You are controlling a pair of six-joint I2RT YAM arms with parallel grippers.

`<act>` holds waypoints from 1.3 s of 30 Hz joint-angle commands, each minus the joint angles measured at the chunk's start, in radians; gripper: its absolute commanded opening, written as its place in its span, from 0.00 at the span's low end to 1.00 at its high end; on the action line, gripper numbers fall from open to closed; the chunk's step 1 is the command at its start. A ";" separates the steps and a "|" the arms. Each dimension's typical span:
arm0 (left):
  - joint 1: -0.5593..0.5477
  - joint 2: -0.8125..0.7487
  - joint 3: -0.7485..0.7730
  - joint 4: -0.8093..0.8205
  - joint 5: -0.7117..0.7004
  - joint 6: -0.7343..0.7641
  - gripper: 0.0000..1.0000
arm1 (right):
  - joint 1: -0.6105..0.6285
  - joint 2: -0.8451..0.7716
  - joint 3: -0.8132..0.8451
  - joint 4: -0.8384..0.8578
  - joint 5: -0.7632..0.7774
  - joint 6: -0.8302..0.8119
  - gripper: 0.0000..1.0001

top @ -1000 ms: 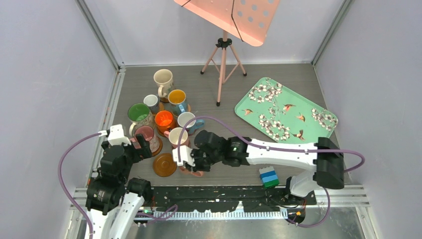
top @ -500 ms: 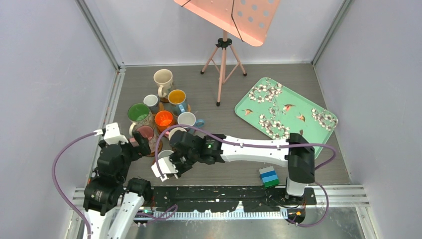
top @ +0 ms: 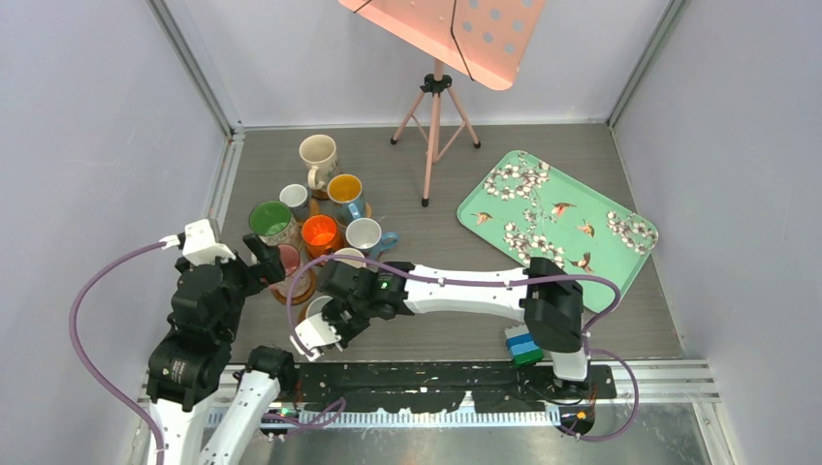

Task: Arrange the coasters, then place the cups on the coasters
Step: Place the cup on the coaster.

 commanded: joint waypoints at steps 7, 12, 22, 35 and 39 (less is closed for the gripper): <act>0.002 0.016 0.068 0.051 -0.035 -0.001 0.99 | 0.010 0.039 0.133 0.025 0.039 -0.074 0.06; 0.002 0.012 0.069 0.053 -0.035 0.001 0.99 | 0.010 0.068 0.161 0.004 0.053 -0.085 0.06; 0.002 0.003 0.057 0.055 -0.038 0.010 0.99 | 0.012 0.086 0.180 -0.015 0.078 -0.088 0.12; 0.002 -0.002 0.029 0.075 -0.032 0.007 0.99 | 0.021 0.083 0.182 -0.020 0.073 -0.095 0.19; 0.002 -0.004 0.021 0.078 -0.032 0.006 0.99 | 0.025 0.091 0.182 -0.014 0.076 -0.094 0.18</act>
